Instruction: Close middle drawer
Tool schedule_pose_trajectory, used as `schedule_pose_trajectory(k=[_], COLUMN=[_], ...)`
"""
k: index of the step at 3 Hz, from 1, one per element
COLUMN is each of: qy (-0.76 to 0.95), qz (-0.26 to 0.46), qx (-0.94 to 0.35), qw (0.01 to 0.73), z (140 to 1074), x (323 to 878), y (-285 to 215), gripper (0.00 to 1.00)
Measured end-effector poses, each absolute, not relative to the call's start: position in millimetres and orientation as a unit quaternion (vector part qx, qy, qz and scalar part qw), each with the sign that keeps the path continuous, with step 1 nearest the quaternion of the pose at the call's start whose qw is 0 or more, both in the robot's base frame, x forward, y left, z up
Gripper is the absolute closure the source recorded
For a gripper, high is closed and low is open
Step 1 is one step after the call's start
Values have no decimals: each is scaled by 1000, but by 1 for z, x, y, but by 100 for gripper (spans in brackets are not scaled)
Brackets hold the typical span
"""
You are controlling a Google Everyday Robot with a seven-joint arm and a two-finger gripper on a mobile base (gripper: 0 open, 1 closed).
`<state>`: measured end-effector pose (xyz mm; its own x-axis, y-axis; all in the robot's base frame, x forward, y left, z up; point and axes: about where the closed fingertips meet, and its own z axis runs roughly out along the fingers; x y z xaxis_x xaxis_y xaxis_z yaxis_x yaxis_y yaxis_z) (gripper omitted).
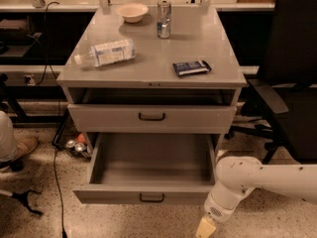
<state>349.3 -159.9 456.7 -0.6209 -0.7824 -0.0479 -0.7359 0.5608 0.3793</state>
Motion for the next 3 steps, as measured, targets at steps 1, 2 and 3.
schedule_pose_trajectory(k=[1,2,3], qy=[-883,-881,-877], qz=[-189,-191,-195], qx=[427,430,437], qw=[54,54,51], z=[446,440,428], x=[352,352,355], y=[-155,-152,-143], gripper=[80,100,100])
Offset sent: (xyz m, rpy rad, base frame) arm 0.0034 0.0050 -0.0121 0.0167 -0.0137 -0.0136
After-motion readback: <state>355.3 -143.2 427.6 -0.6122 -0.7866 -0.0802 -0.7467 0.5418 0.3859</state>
